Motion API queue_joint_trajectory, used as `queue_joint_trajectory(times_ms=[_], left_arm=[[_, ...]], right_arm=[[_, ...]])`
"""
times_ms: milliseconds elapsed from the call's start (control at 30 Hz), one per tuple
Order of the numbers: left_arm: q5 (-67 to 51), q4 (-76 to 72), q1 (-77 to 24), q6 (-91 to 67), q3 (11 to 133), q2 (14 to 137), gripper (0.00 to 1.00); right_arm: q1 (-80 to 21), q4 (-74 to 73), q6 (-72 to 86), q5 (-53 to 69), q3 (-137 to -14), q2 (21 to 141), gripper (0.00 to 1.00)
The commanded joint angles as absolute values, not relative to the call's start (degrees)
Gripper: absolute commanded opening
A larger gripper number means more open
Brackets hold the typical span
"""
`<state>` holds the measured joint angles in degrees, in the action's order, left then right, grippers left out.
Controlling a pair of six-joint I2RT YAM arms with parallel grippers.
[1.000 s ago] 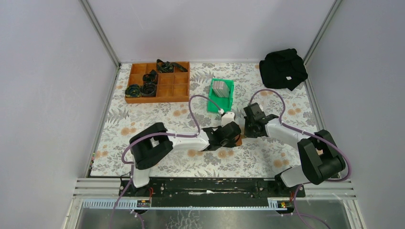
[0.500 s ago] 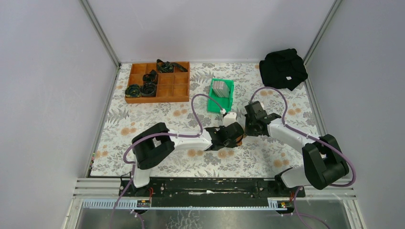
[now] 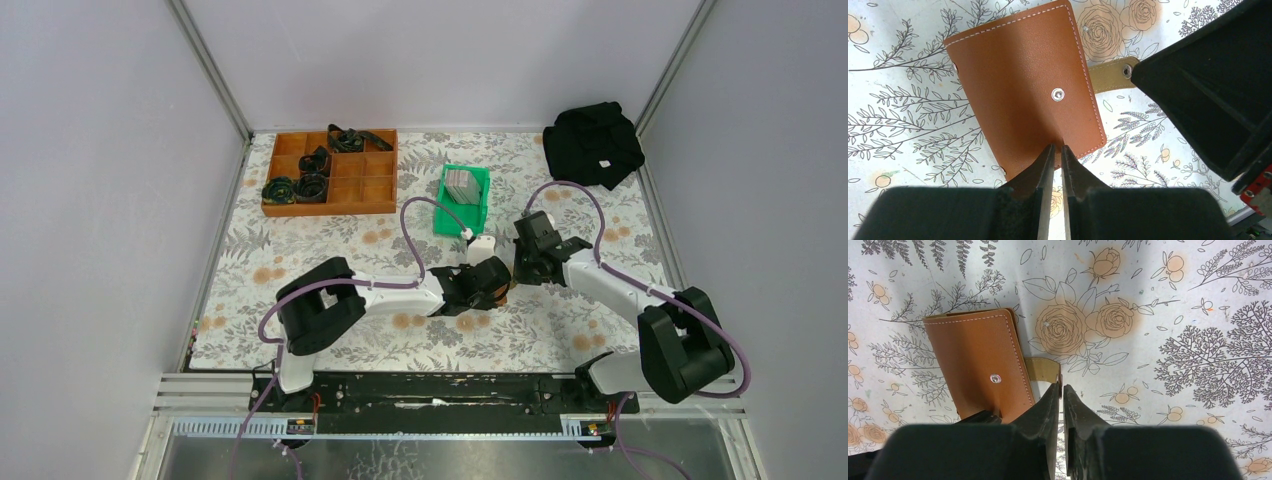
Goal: Put the credit cards into the card holder
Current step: Close the card holder at the center of the board.
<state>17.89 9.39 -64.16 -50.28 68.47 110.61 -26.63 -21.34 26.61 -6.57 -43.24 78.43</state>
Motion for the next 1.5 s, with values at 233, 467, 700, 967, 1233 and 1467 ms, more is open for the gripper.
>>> queue_joint_trajectory(times_ms=[233,467,700,967,1233,1467], left_arm=[[19.2,17.0,-64.7,-50.5,67.9,113.1,0.17],[19.2,17.0,-64.7,-50.9,67.6,113.0,0.17],[19.2,16.9,-64.7,-51.1,67.2,112.9,0.16],[18.6,16.3,-64.7,-51.2,66.3,112.8,0.13],[18.5,16.2,-64.7,-51.4,65.8,112.7,0.12],[18.4,15.7,-64.7,-52.0,64.7,112.4,0.09]], right_arm=[[-27.3,-21.0,26.5,-6.0,-44.7,77.5,0.10],[-27.4,-19.4,27.0,-4.3,-44.3,77.8,0.03],[-27.9,-17.6,27.6,-2.1,-45.3,77.5,0.00],[-29.8,-16.3,28.2,-0.9,-46.3,79.3,0.00],[-31.0,-15.0,29.0,-0.1,-46.8,81.0,0.00],[-31.5,-13.7,29.8,0.8,-46.4,81.7,0.00]])
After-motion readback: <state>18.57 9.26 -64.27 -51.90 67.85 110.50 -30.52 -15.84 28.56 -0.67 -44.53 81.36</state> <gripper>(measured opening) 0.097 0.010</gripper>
